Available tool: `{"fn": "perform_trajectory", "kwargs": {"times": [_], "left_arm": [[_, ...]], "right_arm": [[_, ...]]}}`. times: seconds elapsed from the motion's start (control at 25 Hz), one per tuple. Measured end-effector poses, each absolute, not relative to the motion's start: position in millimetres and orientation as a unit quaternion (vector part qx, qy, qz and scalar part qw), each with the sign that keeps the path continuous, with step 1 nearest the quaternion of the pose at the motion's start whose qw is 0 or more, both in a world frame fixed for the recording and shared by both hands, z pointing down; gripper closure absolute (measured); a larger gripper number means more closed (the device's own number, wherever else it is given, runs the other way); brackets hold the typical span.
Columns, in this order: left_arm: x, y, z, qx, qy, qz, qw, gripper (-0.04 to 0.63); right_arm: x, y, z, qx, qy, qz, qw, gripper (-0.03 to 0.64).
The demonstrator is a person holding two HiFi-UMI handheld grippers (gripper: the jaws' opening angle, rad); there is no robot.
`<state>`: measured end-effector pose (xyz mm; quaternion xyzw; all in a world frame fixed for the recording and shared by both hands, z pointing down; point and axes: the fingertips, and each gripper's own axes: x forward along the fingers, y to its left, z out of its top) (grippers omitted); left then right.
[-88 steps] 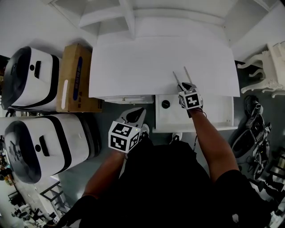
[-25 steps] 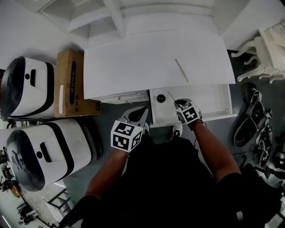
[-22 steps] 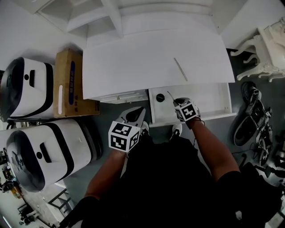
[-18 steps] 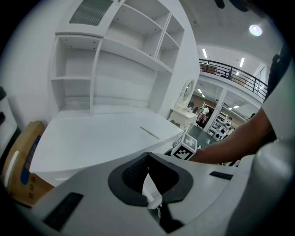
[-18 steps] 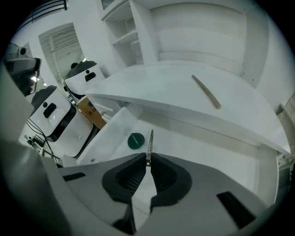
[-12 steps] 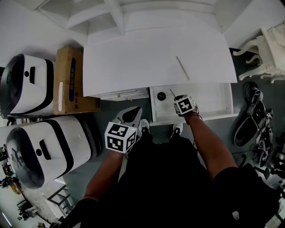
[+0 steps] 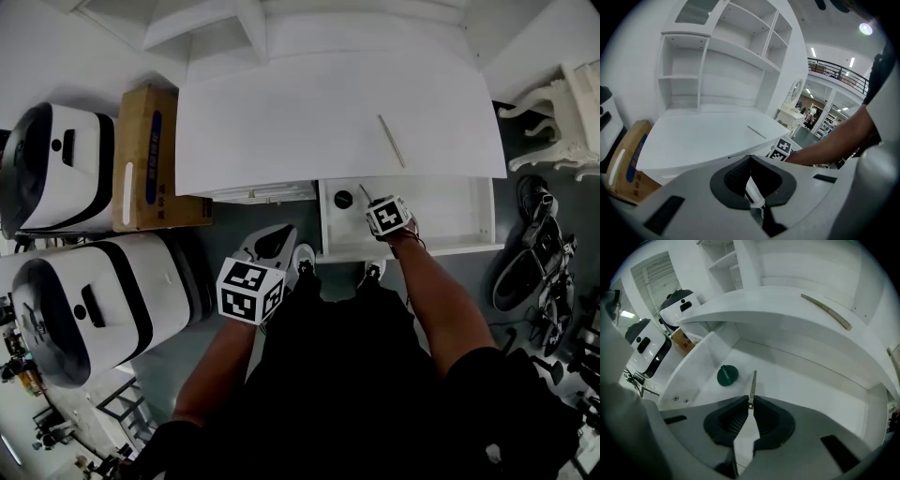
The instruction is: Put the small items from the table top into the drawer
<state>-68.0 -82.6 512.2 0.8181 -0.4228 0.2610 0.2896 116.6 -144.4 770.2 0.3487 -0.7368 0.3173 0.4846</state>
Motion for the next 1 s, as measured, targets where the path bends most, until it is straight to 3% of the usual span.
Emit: {"fn": "perform_trajectory", "kwargs": {"times": [1.0], "left_arm": [[-67.5,-87.6,511.5,0.824,-0.42,0.249,0.287,0.591]], "right_arm": [[118.2,-145.2,764.6,0.362,-0.736,0.329,0.468,0.566]]}}
